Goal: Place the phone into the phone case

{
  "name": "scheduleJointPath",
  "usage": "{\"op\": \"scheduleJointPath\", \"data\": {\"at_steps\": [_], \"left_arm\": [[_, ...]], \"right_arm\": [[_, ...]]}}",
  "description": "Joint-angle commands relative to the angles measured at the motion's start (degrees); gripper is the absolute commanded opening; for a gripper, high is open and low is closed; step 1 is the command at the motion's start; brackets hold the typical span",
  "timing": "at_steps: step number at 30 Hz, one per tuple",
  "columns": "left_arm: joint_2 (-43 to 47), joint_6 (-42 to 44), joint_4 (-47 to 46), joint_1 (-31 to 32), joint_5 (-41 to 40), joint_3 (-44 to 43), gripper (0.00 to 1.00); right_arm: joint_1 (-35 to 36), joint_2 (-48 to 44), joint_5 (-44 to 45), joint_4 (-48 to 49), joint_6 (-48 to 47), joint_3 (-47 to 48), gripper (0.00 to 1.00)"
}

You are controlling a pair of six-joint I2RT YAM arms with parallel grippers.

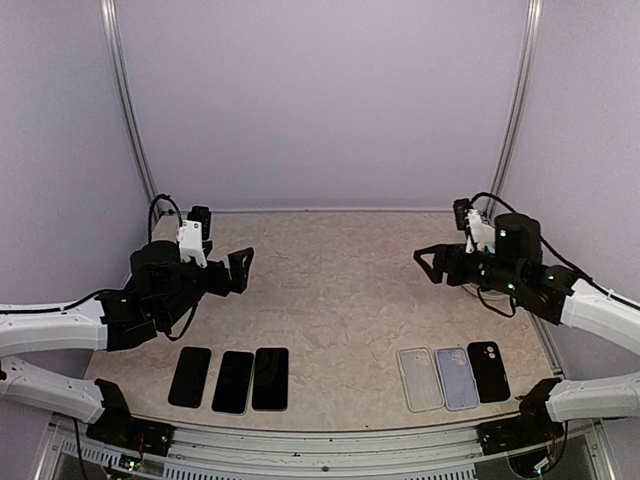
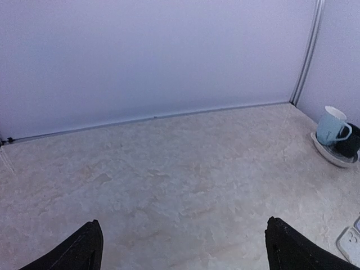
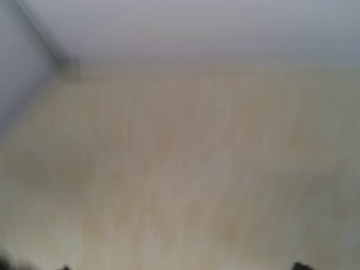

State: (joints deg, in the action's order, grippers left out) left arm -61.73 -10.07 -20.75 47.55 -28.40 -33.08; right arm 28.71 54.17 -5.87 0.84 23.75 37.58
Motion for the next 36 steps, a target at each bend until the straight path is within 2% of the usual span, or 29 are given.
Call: {"op": "scheduleJointPath", "data": {"at_steps": [1, 4, 9, 11, 13, 18, 22, 24, 27, 29, 36], "left_arm": [[-2.41, -4.93, 11.71, 4.35, -0.94, -0.16, 0.99], [-4.35, -6.98, 11.78, 5.85, 0.27, 0.25, 0.99], [-7.78, -6.37, 10.63, 7.87, 1.77, -0.73, 0.99], [-9.19, -6.28, 9.55, 7.99, 2.21, -0.80, 0.99], [-10.49, -6.20, 8.09, 8.03, 2.63, -0.68, 0.99], [-14.38, -6.44, 6.78, 8.08, 3.60, -1.43, 0.99], [-16.05, -5.58, 6.64, 8.08, 3.45, -1.55, 0.99], [-16.15, -5.14, 6.70, 8.08, 2.91, -1.34, 0.99], [-15.67, -4.75, 6.43, 8.08, 1.90, -0.82, 0.99], [-15.20, -4.36, 6.25, 8.08, 2.05, -0.68, 0.99], [-13.65, -2.62, 6.43, 7.70, 1.60, 0.07, 0.99]], "right_arm": [[12.75, 10.37, 15.71, -30.91, 6.77, 8.15, 0.72], [19.14, 15.85, 16.78, -38.37, 13.58, 9.52, 0.62], [27.12, 25.12, 14.13, -45.06, 22.22, 11.99, 0.62], [28.71, 26.59, 11.85, -44.68, 24.52, 11.52, 0.67], [30.21, 27.43, 9.06, -41.57, 26.52, 10.15, 0.67], [31.61, 32.70, 7.34, -39.36, 28.82, 10.34, 0.50], [32.78, 36.62, 6.67, -39.78, 29.77, 12.25, 0.46], [32.90, 37.74, 6.65, -40.36, 30.18, 12.27, 0.35], [32.90, 38.70, 6.03, -39.07, 30.12, 12.96, 0.12], [32.90, 39.95, 6.49, -39.11, 29.47, 15.77, 0.02], [29.64, 45.92, 9.38, -37.42, 24.07, 25.60, 0.00]]}}
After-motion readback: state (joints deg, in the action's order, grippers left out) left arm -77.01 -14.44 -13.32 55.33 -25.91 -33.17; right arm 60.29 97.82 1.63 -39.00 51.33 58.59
